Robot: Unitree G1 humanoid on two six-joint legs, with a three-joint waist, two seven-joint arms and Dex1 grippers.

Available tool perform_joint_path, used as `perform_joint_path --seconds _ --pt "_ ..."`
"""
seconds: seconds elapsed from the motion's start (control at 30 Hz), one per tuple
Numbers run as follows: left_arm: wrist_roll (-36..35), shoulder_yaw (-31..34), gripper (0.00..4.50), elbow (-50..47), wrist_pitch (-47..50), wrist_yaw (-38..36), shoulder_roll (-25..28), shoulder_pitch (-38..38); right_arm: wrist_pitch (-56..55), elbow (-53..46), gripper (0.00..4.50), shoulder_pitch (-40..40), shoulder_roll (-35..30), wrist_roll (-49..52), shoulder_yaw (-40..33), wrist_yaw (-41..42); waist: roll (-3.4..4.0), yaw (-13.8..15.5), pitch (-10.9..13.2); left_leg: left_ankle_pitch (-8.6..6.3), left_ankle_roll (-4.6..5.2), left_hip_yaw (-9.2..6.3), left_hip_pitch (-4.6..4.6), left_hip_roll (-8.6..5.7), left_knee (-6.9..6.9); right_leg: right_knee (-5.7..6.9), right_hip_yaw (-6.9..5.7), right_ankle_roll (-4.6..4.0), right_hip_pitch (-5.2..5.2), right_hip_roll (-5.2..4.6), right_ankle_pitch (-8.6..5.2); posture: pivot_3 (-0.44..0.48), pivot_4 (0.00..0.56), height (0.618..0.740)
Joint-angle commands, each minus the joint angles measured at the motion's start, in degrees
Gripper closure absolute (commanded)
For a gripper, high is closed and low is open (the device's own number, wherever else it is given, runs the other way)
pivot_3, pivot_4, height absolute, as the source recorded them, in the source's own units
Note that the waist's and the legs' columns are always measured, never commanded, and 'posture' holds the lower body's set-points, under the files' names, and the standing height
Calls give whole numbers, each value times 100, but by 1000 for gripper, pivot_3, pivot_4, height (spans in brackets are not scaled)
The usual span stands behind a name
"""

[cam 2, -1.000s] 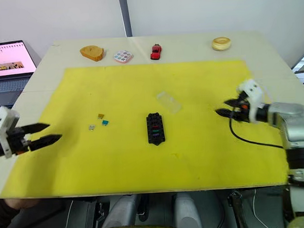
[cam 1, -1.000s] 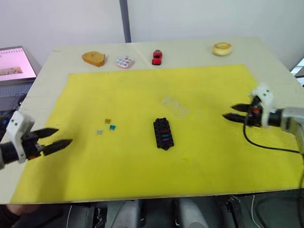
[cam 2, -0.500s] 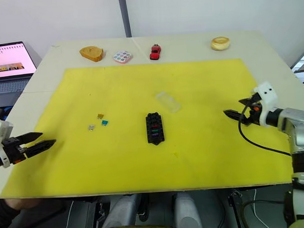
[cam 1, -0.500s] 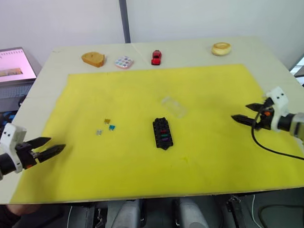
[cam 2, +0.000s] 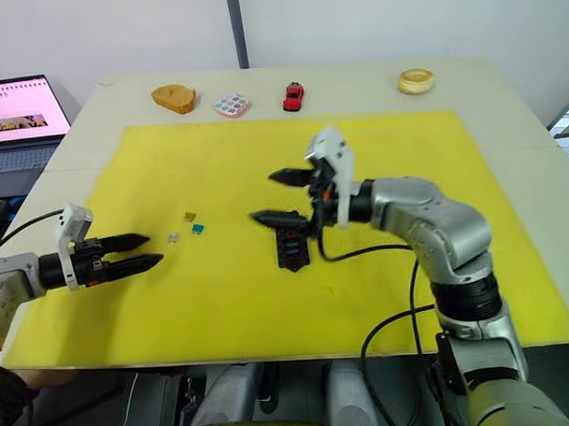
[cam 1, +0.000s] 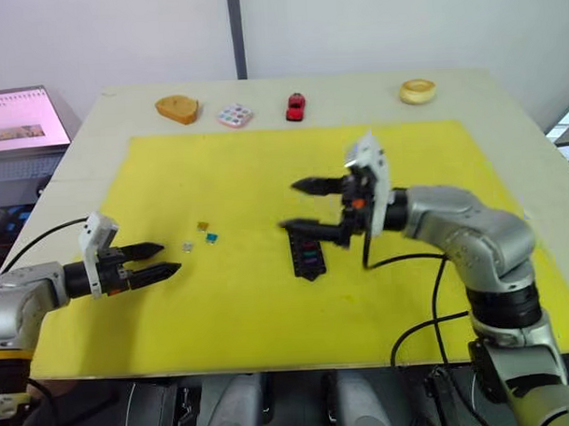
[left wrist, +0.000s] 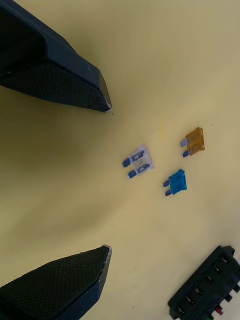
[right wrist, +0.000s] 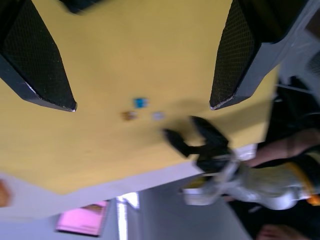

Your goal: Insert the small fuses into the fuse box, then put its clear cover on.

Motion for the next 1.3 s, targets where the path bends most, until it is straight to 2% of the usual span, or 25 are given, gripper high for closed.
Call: perform_joint_path --seconds 0.03,0.23,0.43,0.7,0.8,1.03,1.3 --pt "34 -197 0 95 83 -187 -58 -153 145 -316 26 72 87 242 16 -176 0 2 0 0 0 0 0 0 3 1 0 0 0 0 0 0 150 740" --pt "89 -530 0 301 301 -337 -259 -471 97 -432 26 231 -162 -36 538 -150 0 -2 -1 1 2 -1 0 0 3 4 0 0 -1 1 0 0 150 740" --pt "99 -942 0 442 997 -527 -334 -677 -34 -247 26 176 -182 -226 613 -253 0 65 -1 -1 5 -1 0 -1 12 5 -1 1 3 2 0 0 150 740" --pt "-55 -802 0 952 1368 -530 -731 -943 -98 -176 26 201 -133 -373 617 -357 7 105 -11 -6 13 -4 3 -4 33 4 -2 1 20 2 0 0 150 740" --pt "-18 -627 832 1293 1297 -437 -827 -979 -127 -149 0 208 -135 -468 629 -416 6 102 -14 -9 17 -5 4 -5 41 4 -2 1 25 2 0 0 150 740" --pt "-93 -265 4468 1528 1272 -121 -1267 -1063 -163 -107 0 244 -181 -594 626 -447 6 105 -14 -15 26 -5 2 -7 47 3 -1 1 27 1 1 0 150 740" --pt "-287 89 4468 1246 1399 30 -1379 -871 -111 -31 0 253 -246 -663 536 -421 6 103 -15 -16 26 -8 4 -9 52 3 -1 1 32 -1 1 0 150 740"
